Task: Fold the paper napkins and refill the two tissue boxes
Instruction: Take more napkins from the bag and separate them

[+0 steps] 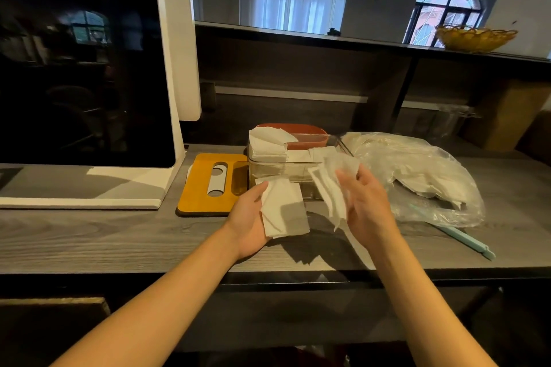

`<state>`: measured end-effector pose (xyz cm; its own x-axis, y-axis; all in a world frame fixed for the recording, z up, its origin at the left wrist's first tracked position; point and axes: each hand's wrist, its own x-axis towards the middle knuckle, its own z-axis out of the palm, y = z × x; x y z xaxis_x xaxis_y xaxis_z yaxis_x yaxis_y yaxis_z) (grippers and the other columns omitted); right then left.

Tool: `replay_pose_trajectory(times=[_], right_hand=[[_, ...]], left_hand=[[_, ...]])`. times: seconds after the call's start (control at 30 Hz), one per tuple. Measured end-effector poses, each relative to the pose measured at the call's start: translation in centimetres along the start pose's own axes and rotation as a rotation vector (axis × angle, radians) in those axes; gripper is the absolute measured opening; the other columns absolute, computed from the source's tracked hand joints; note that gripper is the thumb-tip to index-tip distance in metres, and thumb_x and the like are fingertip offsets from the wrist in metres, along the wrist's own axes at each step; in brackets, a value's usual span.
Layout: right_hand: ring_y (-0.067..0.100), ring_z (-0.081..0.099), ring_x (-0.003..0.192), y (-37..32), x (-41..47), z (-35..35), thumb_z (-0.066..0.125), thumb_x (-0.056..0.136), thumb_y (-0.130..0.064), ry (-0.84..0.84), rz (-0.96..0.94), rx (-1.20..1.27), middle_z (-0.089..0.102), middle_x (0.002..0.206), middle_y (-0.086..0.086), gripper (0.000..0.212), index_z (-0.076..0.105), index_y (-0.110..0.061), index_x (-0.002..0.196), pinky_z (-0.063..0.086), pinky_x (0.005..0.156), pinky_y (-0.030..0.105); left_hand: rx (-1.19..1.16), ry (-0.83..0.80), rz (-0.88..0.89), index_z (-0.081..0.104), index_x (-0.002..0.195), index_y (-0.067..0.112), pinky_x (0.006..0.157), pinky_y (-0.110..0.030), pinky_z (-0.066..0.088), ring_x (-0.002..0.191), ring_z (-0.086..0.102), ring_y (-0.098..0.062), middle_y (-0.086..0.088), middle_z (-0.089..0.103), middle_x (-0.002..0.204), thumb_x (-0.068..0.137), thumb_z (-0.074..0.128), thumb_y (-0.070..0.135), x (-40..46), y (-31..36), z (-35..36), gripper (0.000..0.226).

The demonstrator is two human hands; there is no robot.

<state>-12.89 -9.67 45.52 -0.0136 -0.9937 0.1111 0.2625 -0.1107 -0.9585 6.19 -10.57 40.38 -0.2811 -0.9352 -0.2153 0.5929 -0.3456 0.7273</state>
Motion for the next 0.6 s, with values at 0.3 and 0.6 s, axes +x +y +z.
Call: replay_pose_trajectory(times=[0.3, 0.6], right_hand=[[0.02, 0.067, 0.095, 3.4, 0.4, 3.1, 0.075, 0.083, -0.009, -0.109, 0.058, -0.594, 0.07, 0.106, 0.002, 0.042, 0.063, -0.015, 0.123, 0.057, 0.074, 0.031], [0.008, 0.051, 0.101, 4.4, -0.1, 2.9, 0.082, 0.078, -0.011, 0.015, -0.022, -0.706, 0.053, 0.119, -0.009, 0.065, 0.053, -0.018, 0.135, 0.039, 0.066, 0.009]], left_hand=[[0.04, -0.064, 0.076, 0.054, 0.143, 0.02, 0.107, -0.053, 0.045, 0.13, 0.055, -0.036, -0.014, 0.061, 0.138, 0.106, 0.028, 0.051, 0.1, -0.2, 0.0, 0.055], [0.065, -0.007, 0.021, 0.059, 0.131, 0.015, 0.092, -0.045, 0.053, 0.114, 0.066, -0.03, -0.013, 0.071, 0.123, 0.109, 0.033, 0.032, -0.3, -0.4, 0.7, 0.038]])
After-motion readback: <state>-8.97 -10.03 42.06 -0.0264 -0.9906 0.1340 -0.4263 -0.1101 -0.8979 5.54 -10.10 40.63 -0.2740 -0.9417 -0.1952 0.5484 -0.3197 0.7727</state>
